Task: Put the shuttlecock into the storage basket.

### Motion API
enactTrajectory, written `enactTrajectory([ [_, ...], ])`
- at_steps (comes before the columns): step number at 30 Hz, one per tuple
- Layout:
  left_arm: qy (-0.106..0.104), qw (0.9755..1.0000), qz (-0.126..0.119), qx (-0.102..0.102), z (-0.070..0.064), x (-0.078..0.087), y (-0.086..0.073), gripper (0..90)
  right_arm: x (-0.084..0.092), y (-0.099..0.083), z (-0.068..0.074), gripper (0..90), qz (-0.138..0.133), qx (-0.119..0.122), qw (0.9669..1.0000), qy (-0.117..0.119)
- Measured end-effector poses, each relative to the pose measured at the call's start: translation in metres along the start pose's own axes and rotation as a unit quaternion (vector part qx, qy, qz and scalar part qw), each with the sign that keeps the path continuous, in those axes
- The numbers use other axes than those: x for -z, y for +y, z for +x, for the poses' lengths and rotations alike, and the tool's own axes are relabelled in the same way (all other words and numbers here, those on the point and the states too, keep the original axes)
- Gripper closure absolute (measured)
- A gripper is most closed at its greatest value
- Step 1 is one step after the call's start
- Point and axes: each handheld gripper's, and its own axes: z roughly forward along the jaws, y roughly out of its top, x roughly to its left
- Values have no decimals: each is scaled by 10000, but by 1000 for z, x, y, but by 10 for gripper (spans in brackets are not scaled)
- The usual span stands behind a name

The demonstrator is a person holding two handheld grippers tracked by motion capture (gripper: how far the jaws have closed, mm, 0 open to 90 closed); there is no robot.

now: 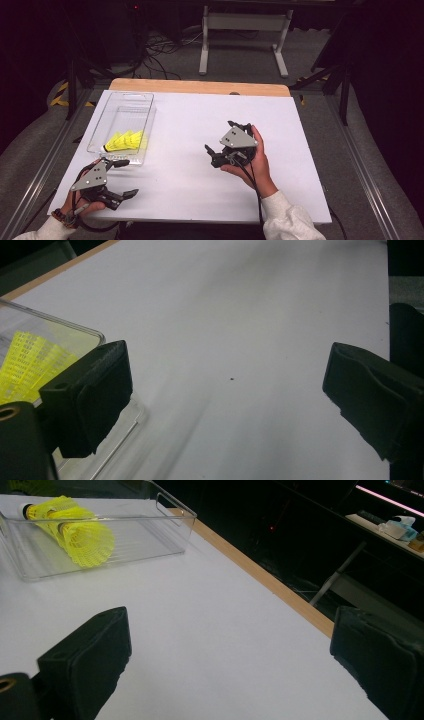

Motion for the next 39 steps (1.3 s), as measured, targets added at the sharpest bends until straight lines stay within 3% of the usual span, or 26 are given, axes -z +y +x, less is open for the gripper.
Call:
enactTrajectory([
  [39, 39, 10000, -7, -6, 0, 0, 0, 63, 20, -27, 5, 41, 112, 195, 9997, 45],
])
